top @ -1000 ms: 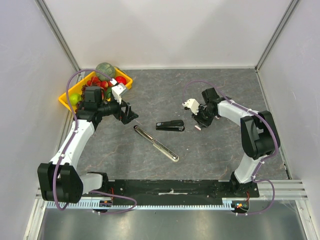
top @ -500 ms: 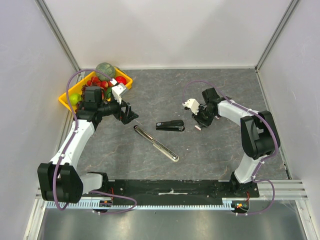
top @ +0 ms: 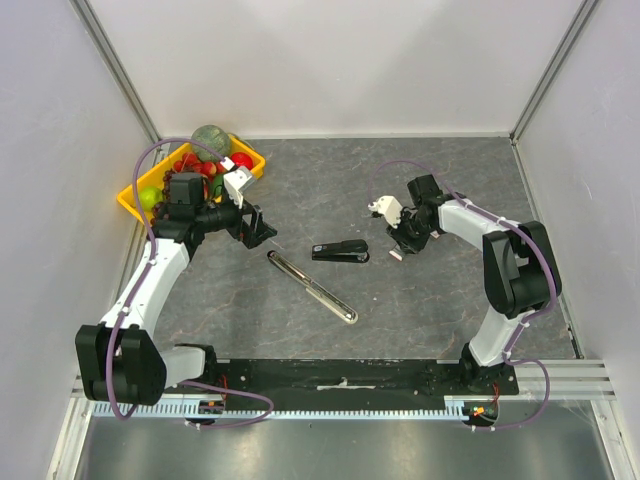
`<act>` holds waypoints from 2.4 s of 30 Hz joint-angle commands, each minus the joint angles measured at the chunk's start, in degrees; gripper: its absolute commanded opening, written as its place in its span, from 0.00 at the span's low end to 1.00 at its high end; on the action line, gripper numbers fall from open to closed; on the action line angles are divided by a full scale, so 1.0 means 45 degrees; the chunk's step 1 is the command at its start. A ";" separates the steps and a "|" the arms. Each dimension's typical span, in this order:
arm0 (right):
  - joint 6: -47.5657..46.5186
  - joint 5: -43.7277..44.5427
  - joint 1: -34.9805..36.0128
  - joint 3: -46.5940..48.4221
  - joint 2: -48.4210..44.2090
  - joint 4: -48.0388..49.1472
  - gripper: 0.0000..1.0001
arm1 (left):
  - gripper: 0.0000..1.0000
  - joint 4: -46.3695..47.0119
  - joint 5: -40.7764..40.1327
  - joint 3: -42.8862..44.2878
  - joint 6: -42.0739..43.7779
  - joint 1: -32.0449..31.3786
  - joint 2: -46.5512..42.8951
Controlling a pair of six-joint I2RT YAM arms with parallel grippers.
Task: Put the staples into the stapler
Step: Pick up the staple from the staple box, then adjust the stapler at the center of the board.
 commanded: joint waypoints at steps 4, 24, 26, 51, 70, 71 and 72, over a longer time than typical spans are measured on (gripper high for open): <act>0.0042 0.0046 -0.0077 0.0176 0.0019 0.0100 0.29 | 1.00 0.0242 0.0474 0.0135 -0.0389 0.0075 0.0056; 0.0238 0.0554 0.0177 0.0254 0.0216 0.0470 0.08 | 1.00 0.0242 0.0631 0.0174 -0.0389 0.0075 0.0251; 0.0257 0.0535 0.0177 0.0254 -0.0233 0.0510 0.06 | 1.00 0.0242 0.0572 0.0174 -0.0369 0.0075 0.0271; 0.1314 0.0027 0.1759 0.1172 -0.6169 -0.3942 0.03 | 1.00 -0.7903 0.0810 0.3145 1.7067 -0.0958 0.4507; 0.1566 -0.1263 0.2363 0.1192 -0.7441 -0.4607 0.03 | 0.90 -0.4993 -0.3393 0.1854 1.5844 -0.3967 0.6638; 0.1605 -0.1185 0.2500 0.1172 -0.7480 -0.4607 0.03 | 0.88 -0.4954 -0.3374 0.1854 1.5706 -0.4084 0.6676; 0.1644 -0.1068 0.2772 0.1114 -0.7480 -0.4646 0.03 | 0.87 -0.4915 -0.3354 0.1815 1.5569 -0.4104 0.6715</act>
